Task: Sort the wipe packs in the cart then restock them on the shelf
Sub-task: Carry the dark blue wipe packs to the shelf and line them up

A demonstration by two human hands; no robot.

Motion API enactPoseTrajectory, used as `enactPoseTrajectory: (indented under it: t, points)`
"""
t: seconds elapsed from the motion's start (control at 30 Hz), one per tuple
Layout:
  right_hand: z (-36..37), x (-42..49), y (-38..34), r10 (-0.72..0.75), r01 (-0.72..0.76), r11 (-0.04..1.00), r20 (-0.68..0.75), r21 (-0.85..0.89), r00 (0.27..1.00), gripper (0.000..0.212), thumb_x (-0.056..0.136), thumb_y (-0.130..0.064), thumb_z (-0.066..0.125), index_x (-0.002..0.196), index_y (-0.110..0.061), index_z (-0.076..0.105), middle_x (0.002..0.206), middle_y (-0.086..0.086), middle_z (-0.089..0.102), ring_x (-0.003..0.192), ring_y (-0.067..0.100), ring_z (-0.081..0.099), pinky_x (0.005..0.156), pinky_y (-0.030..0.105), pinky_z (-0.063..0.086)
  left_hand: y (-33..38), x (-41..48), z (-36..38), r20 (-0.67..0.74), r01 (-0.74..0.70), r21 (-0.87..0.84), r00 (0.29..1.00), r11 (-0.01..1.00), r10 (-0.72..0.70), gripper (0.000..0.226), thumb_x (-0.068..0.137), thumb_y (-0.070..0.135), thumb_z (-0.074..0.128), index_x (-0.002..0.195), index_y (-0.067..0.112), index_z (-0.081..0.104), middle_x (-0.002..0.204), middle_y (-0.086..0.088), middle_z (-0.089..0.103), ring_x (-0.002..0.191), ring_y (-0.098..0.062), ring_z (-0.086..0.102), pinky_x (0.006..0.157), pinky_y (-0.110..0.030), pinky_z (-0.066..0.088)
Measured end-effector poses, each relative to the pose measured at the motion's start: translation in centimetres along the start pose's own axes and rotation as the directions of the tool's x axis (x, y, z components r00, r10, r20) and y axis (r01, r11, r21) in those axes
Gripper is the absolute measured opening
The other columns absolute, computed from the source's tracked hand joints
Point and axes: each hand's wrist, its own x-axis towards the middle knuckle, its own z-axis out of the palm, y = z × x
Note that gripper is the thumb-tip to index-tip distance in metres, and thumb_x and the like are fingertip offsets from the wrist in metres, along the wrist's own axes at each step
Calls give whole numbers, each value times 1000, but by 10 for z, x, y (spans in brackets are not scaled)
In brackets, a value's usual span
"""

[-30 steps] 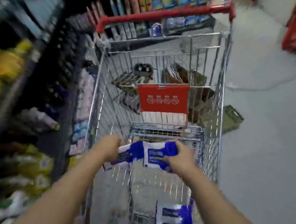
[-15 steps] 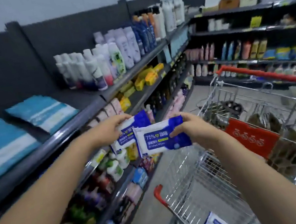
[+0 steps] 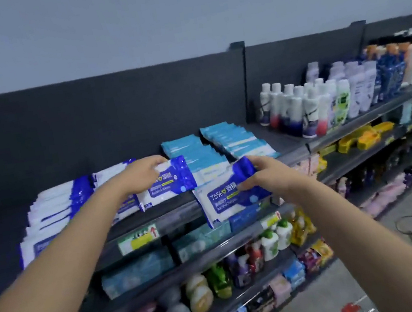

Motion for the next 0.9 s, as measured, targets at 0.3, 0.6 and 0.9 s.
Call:
enactPoseTrajectory:
  t: [0.3,0.6,0.9]
  points:
    - [121,100,-23,-7,-18,989,172,146,985,29,71,16,66,78,-12,63,80,14,65,76,27,63,80,42,54,-113,2,-1,129,74,-31,989,997,-69,57,75,15,76,127,21,52,122,5,54,114,-15,51,95,-27,41]
    - [145,159,2,-44,36,999,239,37,970,32,67,15,74,85,-7,59,76,9,67,66,15,66,59,26,55,-155,28,19,34,74,-30,997,997,-73,56,79,21,73,129,21,49,129,3,54,118,-17,50,98,-33,41]
    - [170,199,7,-243,345,912,386,-221,890,37,66,3,79,85,-21,57,92,1,66,88,19,66,82,34,54,-152,20,11,-87,176,-391,970,903,-227,39,85,-9,51,113,14,65,113,3,62,112,-13,57,96,-24,43]
